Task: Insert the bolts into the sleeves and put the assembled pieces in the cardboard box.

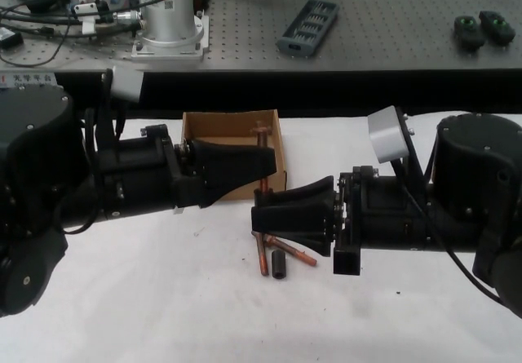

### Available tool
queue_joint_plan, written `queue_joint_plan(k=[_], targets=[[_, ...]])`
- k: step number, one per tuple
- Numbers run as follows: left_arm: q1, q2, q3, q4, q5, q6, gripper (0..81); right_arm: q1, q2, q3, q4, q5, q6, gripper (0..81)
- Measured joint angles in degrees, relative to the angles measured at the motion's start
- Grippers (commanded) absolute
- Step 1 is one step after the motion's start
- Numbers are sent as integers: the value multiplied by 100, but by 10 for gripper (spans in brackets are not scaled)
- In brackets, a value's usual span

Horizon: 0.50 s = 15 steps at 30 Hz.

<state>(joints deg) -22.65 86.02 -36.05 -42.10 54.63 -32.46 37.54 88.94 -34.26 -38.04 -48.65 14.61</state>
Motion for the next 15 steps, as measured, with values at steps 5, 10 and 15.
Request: queue_joint_plan(k=[5, 10, 15], targets=[[0, 0, 0, -17, 0, 141, 6, -5, 0, 0, -88, 0, 0, 43], [0, 0, 0, -17, 0, 285, 6, -5, 31, -66, -80, 12, 105, 43], [0, 0, 0, 84, -42, 424, 6, -30, 43, -135, -74, 29, 138, 43]])
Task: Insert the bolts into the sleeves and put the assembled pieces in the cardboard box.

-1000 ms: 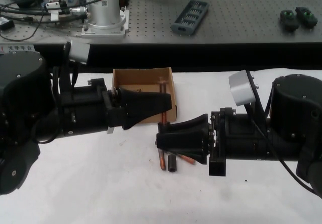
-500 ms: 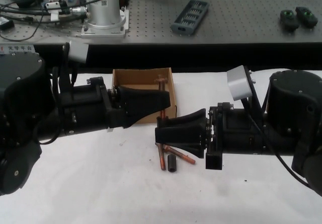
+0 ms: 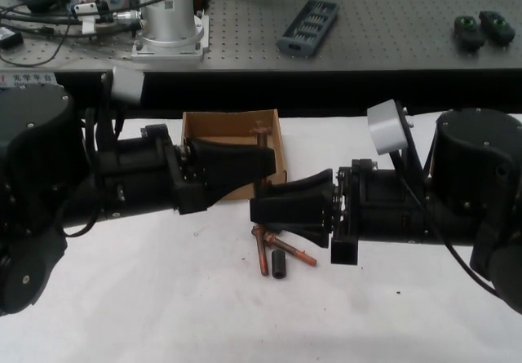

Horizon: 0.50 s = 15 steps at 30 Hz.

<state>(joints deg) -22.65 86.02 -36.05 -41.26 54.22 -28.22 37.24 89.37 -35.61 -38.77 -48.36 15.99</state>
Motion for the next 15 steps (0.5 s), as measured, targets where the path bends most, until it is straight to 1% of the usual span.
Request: queue_joint_plan(k=[5, 15], targets=[[0, 0, 0, 83, 0, 132, 6, 0, 0, -30, 0, 13, 31, 43], [0, 0, -20, 162, 0, 691, 6, 0, 0, -30, 23, 83, 69, 43]])
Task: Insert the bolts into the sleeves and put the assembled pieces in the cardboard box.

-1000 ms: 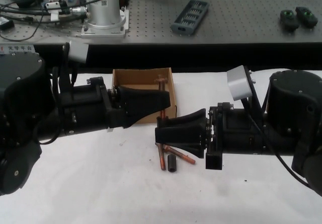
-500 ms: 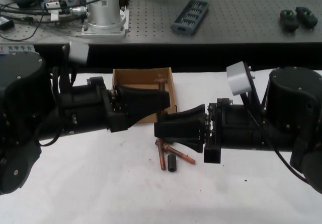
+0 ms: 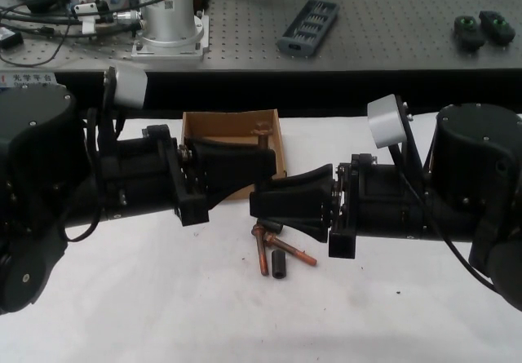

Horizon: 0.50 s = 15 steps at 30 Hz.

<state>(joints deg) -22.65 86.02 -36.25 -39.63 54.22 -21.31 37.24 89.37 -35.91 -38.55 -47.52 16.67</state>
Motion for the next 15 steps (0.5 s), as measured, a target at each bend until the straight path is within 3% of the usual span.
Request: queue_joint_plan(k=[4, 9, 15], targets=[[0, 0, 0, 0, 0, 102, 39, 0, 0, 0, 0, 14, -20, 43], [0, 0, 0, 11, 0, 196, 217, 0, 0, 0, 6, 14, 3, 43], [0, 0, -19, 185, -165, 312, 225, 0, 0, 0, 59, 14, 17, 43]])
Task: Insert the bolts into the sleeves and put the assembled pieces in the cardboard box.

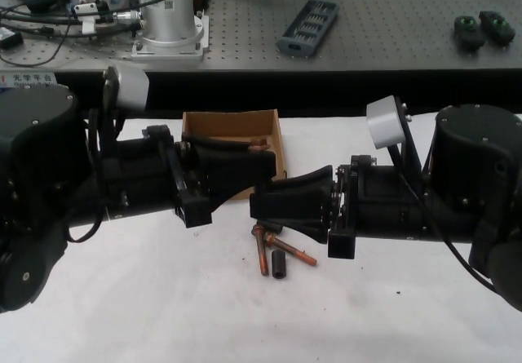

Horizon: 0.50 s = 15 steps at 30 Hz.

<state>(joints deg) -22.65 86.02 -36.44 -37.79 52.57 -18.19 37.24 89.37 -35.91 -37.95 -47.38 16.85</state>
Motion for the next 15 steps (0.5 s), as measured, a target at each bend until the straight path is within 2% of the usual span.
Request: queue_joint_plan(k=[7, 9, 13, 15], targets=[[38, 0, 0, 37, 2, 29, 232, 0, 0, 0, 33, 0, 6, 43], [118, 0, 0, 37, 149, 59, 285, 0, 0, 0, 41, -10, 6, 43], [360, 0, 0, 81, 527, 62, 466, 0, 0, -27, 41, -60, 6, 43], [434, 0, 0, 110, 633, 62, 474, 0, 0, -28, 41, -60, 14, 43]])
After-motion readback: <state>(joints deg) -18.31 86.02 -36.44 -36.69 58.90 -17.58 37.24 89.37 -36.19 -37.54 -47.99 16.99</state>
